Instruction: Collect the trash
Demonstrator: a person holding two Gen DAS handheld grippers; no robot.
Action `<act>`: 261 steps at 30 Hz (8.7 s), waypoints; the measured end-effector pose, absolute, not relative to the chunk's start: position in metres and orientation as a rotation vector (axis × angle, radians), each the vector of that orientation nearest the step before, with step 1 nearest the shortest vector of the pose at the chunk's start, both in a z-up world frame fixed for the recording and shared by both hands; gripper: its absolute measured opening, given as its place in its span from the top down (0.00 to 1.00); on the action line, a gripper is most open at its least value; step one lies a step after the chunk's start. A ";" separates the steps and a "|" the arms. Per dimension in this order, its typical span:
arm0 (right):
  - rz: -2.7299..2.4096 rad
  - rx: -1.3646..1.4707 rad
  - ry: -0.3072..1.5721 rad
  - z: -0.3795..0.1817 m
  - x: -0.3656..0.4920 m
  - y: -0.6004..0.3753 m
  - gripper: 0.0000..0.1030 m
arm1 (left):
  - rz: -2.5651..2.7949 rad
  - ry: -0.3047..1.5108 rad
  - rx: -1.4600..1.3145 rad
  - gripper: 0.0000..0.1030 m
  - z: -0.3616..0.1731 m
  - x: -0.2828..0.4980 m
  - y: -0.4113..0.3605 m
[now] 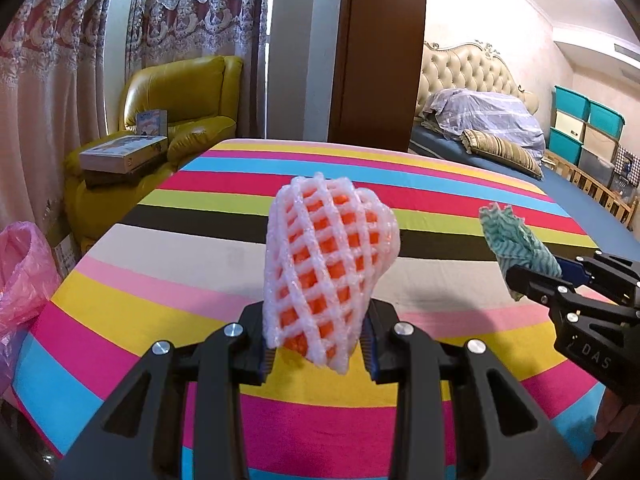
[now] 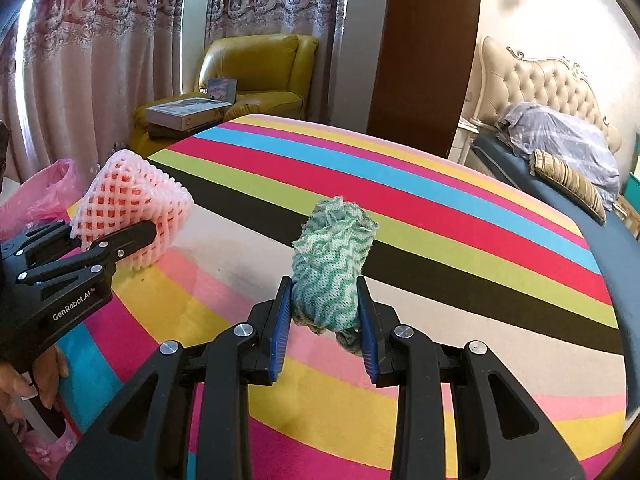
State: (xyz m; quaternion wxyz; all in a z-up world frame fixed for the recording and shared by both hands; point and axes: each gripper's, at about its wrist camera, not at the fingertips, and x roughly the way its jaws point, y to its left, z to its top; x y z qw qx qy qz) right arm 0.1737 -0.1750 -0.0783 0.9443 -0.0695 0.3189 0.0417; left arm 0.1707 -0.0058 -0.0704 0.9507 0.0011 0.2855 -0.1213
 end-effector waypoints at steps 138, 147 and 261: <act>0.900 -0.203 0.450 0.028 0.234 0.164 0.18 | 0.413 0.329 -0.108 0.05 0.019 0.054 0.371; 0.933 -0.196 0.359 0.059 0.169 0.126 0.18 | 0.474 0.312 0.002 0.05 0.056 -0.002 0.336; 0.883 -0.264 0.432 -0.035 0.119 0.096 0.18 | 0.330 0.493 -0.065 0.05 -0.022 -0.041 0.272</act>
